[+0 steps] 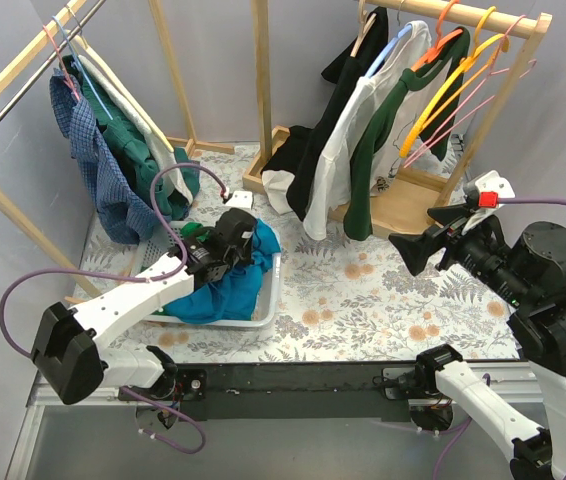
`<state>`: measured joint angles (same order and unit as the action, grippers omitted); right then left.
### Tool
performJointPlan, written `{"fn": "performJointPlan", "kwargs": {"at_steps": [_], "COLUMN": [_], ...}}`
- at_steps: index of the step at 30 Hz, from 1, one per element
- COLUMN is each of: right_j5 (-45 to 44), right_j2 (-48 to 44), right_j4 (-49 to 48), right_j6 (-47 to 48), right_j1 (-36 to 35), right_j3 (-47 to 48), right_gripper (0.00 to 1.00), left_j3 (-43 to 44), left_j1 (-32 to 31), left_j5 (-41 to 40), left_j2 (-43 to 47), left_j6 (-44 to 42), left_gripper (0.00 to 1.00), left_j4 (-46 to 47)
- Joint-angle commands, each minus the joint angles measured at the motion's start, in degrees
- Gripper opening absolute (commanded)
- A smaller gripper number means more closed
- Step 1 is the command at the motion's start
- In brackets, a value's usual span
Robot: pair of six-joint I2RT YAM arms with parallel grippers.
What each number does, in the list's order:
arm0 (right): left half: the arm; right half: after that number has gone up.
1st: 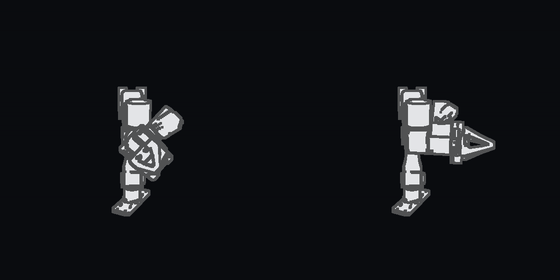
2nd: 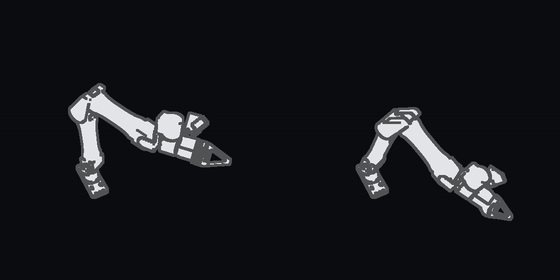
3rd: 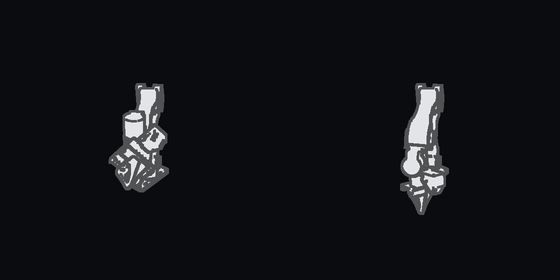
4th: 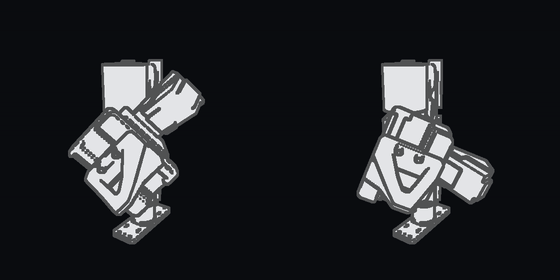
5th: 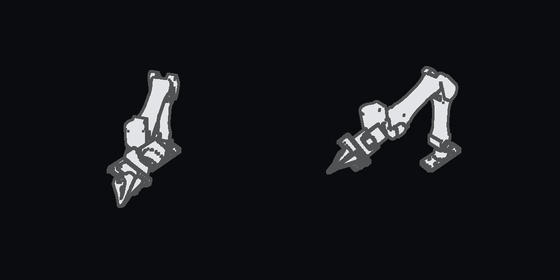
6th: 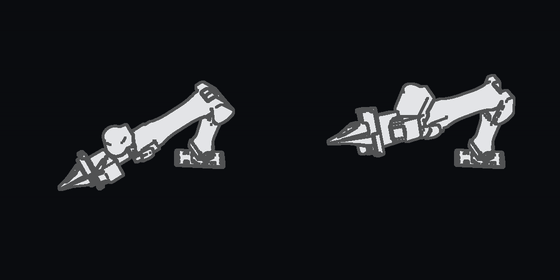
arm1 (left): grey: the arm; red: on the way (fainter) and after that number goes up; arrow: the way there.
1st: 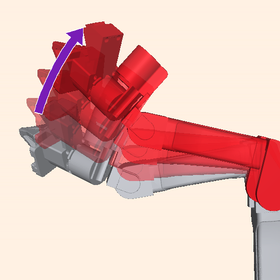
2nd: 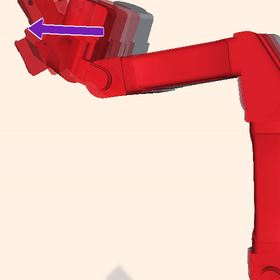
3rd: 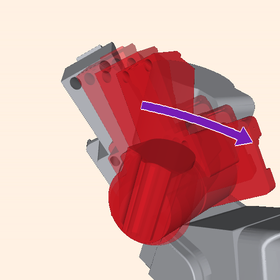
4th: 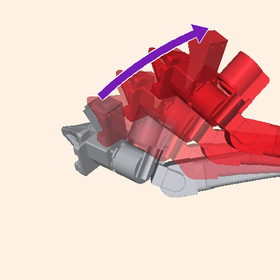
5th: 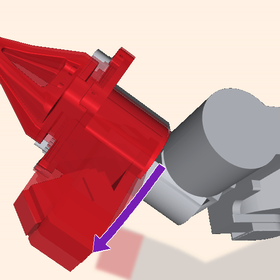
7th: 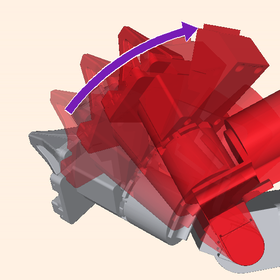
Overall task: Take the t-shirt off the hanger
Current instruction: Place the T-shirt in the bin.
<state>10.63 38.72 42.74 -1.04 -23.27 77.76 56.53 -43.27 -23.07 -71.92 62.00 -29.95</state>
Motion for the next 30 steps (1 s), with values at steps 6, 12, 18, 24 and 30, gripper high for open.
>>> {"fn": "performJointPlan", "kwargs": {"at_steps": [6, 12, 18, 24, 30], "right_j5": [-2.11, -1.05, -5.70, -13.79, -19.77], "right_j2": [-0.14, 3.11, 8.29, 14.36, 22.09], "right_j4": [-2.75, -1.87, -1.70, -3.35, -6.44], "right_j6": [0.86, 0.86, 0.86, -0.89, -3.62], "right_j1": [-0.02, -0.11, -0.11, -0.11, -0.11], "right_j3": [2.84, 5.91, 12.94, 19.09, 24.45], "right_gripper": [0.98, 0.98, 0.98, 0.98, 0.91], "left_j3": [-13.37, -17.77, -14.01, -6.80, 2.78], "left_j1": [0.73, 0.90, 0.90, 0.99, 0.90], "left_j5": [5.31, 10.41, 9.10, 6.55, 10.76], "left_j2": [0.99, -1.99, -4.90, -0.25, 4.85], "left_j6": [7.60, 10.33, 7.88, 4.80, 1.55], "left_gripper": [0.00, 0.00, 0.08, 0.84, 0.98], "left_j4": [4.55, 7.54, 7.28, 1.84, -5.02]}}
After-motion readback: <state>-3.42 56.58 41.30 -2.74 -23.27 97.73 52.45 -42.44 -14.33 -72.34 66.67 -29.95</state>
